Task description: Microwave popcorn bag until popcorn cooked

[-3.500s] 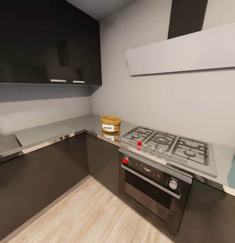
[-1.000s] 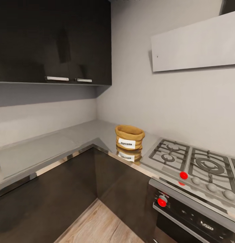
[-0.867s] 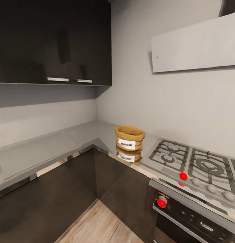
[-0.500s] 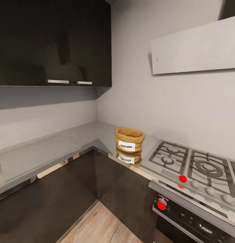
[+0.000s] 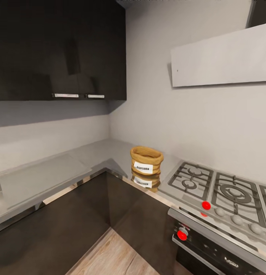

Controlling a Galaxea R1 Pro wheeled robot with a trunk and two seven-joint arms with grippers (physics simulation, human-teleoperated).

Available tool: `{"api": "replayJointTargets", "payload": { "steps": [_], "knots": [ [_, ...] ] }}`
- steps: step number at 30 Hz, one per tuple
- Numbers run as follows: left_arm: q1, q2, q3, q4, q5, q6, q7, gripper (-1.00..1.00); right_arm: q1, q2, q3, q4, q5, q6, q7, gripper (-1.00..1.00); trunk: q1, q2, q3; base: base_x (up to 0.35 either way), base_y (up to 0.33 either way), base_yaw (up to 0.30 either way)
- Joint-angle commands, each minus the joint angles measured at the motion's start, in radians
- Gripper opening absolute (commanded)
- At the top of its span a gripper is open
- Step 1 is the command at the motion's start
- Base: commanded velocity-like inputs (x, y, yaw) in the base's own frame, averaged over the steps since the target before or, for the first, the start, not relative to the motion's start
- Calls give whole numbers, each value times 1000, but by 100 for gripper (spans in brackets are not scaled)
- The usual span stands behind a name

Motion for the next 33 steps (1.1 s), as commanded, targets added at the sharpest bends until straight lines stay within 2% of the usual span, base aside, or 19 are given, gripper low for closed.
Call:
{"api": "replayJointTargets", "payload": {
  "steps": [1, 18, 24, 33],
  "knots": [
    [0, 0, 2, -1, 2, -2, 2, 100, -1, 0, -8, 3, 9, -5, -2, 100, -4, 7, 2, 0, 0, 0],
    [0, 0, 3, -2, 4, -4, 3, 100, -1, -1, -8, 3, 8, -7, -14, 100, -69, 126, 55, 0, 0, 0],
    [0, -1, 0, -2, -3, -14, 4, 100, -1, -1, -8, 3, 8, -7, -14, 100, -69, 126, 55, 0, 0, 0],
    [0, 0, -3, -3, -5, -16, 4, 100, -1, -2, -8, 3, 8, -8, -15, 100, -104, 189, 84, 0, 0, 0]
  ]
}}
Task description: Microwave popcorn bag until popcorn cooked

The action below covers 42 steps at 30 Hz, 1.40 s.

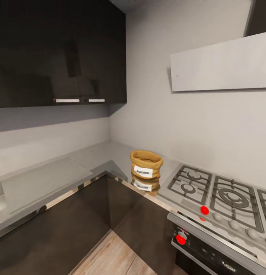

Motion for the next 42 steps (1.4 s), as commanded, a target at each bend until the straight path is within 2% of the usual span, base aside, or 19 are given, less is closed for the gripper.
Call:
{"api": "replayJointTargets", "payload": {
  "steps": [1, 7, 12, 42],
  "knots": [
    [0, 0, 1, 0, 2, -2, 3, 100, -1, -1, -8, 3, 9, -5, -3, 100, -4, 6, 2, 0, 0, 0],
    [0, 0, 1, 0, 3, -2, 3, 100, -1, -1, -8, 3, 11, -5, -2, 100, -27, 48, 21, 0, 0, 0],
    [0, -1, 5, 0, 3, -2, 7, 100, -1, 0, -7, 3, 11, -4, 0, 100, -27, 48, 20, 0, 0, 0],
    [0, -2, 4, 1, 3, -2, 2, 100, -1, -2, -5, 3, 13, -4, 6, 100, -27, 48, -27, 0, 0, 0]
  ]
}}
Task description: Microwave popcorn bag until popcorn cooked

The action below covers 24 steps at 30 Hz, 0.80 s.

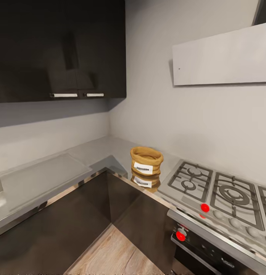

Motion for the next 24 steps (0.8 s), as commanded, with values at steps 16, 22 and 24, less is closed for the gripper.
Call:
{"api": "replayJointTargets", "payload": {
  "steps": [16, 22, 24],
  "knots": [
    [0, 0, 1, -1, -1, -2, 2, 100, -1, -1, -10, 3, 6, -5, -11, 100, 0, -1, -27, 0, 0, 0],
    [0, 0, 2, -1, -1, -2, 1, 100, -1, -1, -9, 3, 6, -6, -11, 100, 0, -1, -37, 0, 0, 0],
    [0, 0, 2, -1, -1, -2, 1, 100, -1, -1, -9, 3, 6, -6, -11, 100, 0, -1, -40, 0, 0, 0]
  ]
}}
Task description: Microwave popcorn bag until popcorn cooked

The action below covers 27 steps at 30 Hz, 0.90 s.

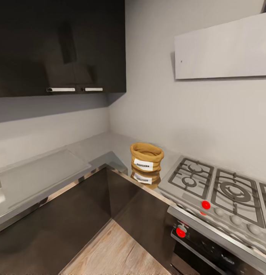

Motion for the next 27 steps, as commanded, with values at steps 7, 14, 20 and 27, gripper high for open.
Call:
{"api": "replayJointTargets", "payload": {
  "steps": [7, 14, 20, 27],
  "knots": [
    [0, 0, 2, -1, 2, -2, 3, 100, -1, -1, -9, 3, 9, -7, -3, 100, 0, -1, -12, 0, 0, 0],
    [0, -2, 1, -1, 2, -2, 3, 100, -1, -1, -8, 3, 9, -7, -3, 100, 0, -1, -24, 0, 0, 0],
    [0, -2, 1, -1, 2, -2, 2, 100, -1, -1, -7, 3, 9, -7, -3, 100, 0, -1, -33, 0, 0, 0],
    [0, -2, 1, -1, 2, -1, 2, 100, -1, -1, -7, 3, 9, -7, -4, 100, 0, -1, -44, 0, 0, 0]
  ]
}}
